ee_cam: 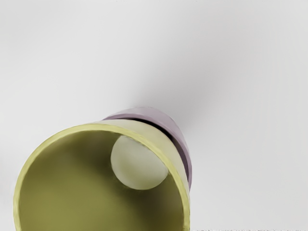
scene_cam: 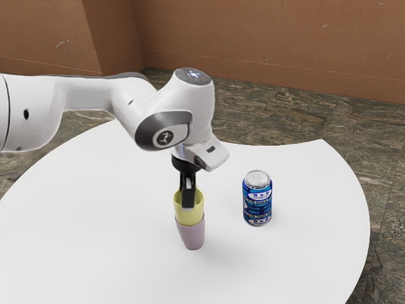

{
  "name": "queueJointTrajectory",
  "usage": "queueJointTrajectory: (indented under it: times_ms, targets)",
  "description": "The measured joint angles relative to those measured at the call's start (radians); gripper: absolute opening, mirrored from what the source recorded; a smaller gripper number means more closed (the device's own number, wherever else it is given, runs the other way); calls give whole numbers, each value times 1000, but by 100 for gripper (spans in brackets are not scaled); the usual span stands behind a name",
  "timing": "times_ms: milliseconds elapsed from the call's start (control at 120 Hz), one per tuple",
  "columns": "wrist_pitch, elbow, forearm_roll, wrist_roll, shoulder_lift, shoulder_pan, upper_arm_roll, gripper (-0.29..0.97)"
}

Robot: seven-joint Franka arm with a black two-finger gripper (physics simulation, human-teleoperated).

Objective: Place the left cup onto the right cup

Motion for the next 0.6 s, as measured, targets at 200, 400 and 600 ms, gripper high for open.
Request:
queueJointTrajectory:
  times_ms: [200, 400, 600]
  targets:
    - [-65, 86, -18, 13, -31, 70, 7, 66]
    - [-149, 163, -29, 50, -38, 192, 82, 67]
    - [-274, 336, -60, 121, -37, 312, 128, 68]
